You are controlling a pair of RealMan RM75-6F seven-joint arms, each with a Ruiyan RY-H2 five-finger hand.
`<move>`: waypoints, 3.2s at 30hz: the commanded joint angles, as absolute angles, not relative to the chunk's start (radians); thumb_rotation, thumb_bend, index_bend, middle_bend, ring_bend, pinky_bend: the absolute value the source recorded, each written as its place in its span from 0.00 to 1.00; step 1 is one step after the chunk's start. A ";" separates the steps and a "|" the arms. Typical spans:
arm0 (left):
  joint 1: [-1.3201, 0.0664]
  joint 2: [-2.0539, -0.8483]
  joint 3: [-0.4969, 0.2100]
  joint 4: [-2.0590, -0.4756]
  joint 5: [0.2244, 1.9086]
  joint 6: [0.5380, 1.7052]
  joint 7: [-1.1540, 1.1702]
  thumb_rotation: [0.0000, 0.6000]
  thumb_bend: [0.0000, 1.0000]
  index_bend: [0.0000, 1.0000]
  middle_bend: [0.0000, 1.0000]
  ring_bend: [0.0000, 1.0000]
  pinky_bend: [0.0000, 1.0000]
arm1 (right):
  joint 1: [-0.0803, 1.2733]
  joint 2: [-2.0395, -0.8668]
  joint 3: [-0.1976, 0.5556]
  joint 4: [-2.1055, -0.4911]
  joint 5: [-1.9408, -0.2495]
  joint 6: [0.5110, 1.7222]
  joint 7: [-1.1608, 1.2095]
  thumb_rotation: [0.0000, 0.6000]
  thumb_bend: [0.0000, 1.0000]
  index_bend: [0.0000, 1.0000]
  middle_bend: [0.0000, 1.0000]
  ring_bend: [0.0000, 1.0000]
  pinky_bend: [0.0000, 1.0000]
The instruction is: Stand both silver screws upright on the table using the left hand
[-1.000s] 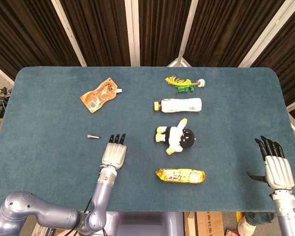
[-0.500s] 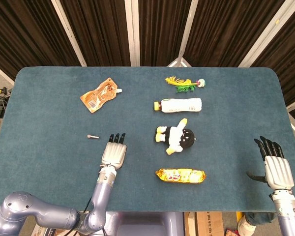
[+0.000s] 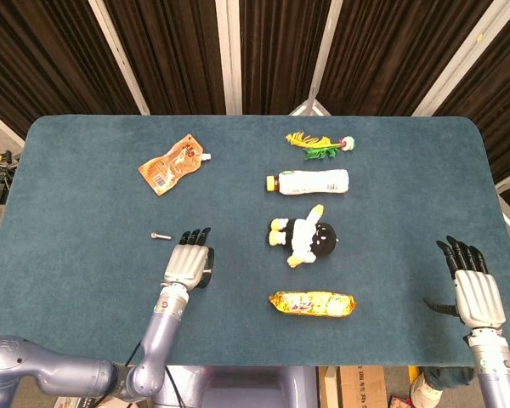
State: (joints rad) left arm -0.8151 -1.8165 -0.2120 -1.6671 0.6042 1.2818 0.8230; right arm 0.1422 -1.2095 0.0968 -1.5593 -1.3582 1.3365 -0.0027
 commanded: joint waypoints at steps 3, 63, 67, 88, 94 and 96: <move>-0.774 -1.768 -0.198 -1.656 0.686 1.219 0.709 1.00 0.52 0.56 0.01 0.00 0.00 | 0.144 -1.215 0.096 -1.558 -1.357 1.333 -0.011 1.00 0.00 0.12 0.05 0.01 0.00; -0.666 -1.640 -0.155 -1.434 1.267 0.878 -0.285 1.00 0.52 0.55 0.00 0.00 0.00 | 0.142 -1.226 0.105 -1.562 -1.335 1.338 -0.021 1.00 0.00 0.12 0.05 0.01 0.00; -0.666 -1.638 -0.148 -1.414 1.277 0.871 -0.300 1.00 0.51 0.55 0.00 0.00 0.00 | 0.141 -1.226 0.105 -1.562 -1.333 1.338 -0.021 1.00 0.00 0.12 0.05 0.01 0.00; -0.672 -1.624 -0.116 -1.364 1.347 0.845 -0.391 1.00 0.50 0.50 0.00 0.00 0.00 | 0.141 -1.230 0.107 -1.561 -1.331 1.339 -0.022 1.00 0.00 0.12 0.05 0.01 0.00; -0.680 -1.608 -0.102 -1.361 1.364 0.826 -0.405 1.00 0.49 0.47 0.00 0.00 0.00 | 0.140 -1.230 0.109 -1.562 -1.326 1.340 -0.025 1.00 0.00 0.12 0.05 0.01 0.00; -0.680 -1.605 -0.101 -1.362 1.366 0.825 -0.410 1.00 0.48 0.45 0.00 0.00 0.00 | 0.140 -1.231 0.109 -1.563 -1.325 1.340 -0.026 1.00 0.00 0.12 0.05 0.01 0.00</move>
State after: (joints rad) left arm -0.6797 -1.6061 -0.1010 -1.3616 1.3654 0.8251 -0.4091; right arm 0.1399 -1.2305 0.1092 -1.5632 -1.3256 1.3403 -0.0256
